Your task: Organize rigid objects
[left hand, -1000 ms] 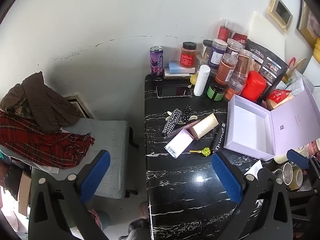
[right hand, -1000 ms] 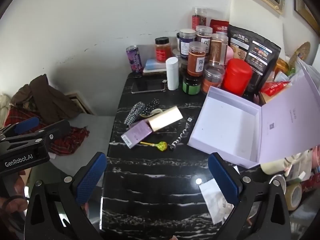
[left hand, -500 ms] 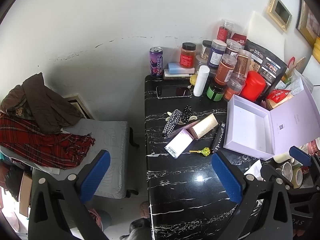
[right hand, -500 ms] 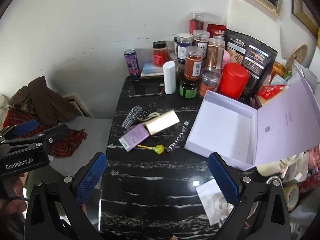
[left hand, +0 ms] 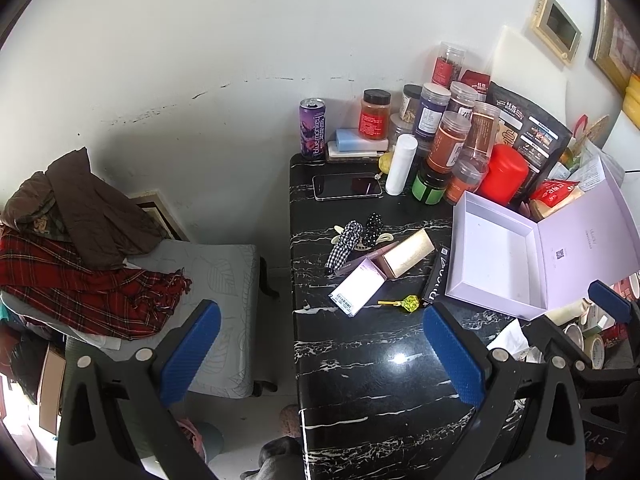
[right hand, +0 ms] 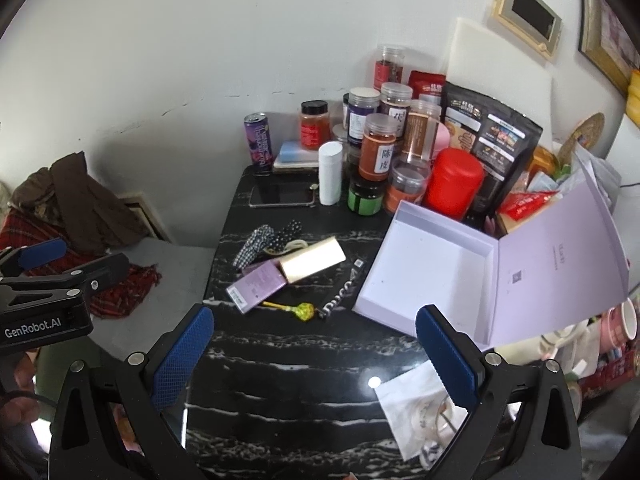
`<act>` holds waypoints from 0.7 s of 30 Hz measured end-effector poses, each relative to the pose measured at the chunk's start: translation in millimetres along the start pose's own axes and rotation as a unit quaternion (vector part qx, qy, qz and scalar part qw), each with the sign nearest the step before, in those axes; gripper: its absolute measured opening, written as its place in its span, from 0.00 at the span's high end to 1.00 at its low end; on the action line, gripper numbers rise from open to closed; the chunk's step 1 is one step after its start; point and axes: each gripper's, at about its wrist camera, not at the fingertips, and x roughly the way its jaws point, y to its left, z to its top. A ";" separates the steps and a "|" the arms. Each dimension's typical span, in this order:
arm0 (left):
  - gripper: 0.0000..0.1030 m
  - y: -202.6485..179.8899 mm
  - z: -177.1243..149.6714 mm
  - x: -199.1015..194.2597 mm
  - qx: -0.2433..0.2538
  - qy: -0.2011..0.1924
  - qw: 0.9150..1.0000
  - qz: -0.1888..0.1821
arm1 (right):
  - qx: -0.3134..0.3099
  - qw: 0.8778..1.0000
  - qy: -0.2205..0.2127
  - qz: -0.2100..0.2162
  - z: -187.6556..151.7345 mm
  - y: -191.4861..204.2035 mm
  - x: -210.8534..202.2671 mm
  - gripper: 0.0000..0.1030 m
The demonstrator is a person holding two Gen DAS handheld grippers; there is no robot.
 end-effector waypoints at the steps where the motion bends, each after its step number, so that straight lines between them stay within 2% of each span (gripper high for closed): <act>1: 0.00 0.2 0.2 -0.7 0.000 0.000 1.000 -0.001 | 0.000 1.000 -0.003 -0.002 -0.3 -0.1 -1.1 0.00; 21: 0.00 -6.7 -4.6 -13.3 0.002 -0.007 1.000 -0.003 | 0.004 1.000 -0.006 0.004 -8.8 -1.8 -12.9 0.00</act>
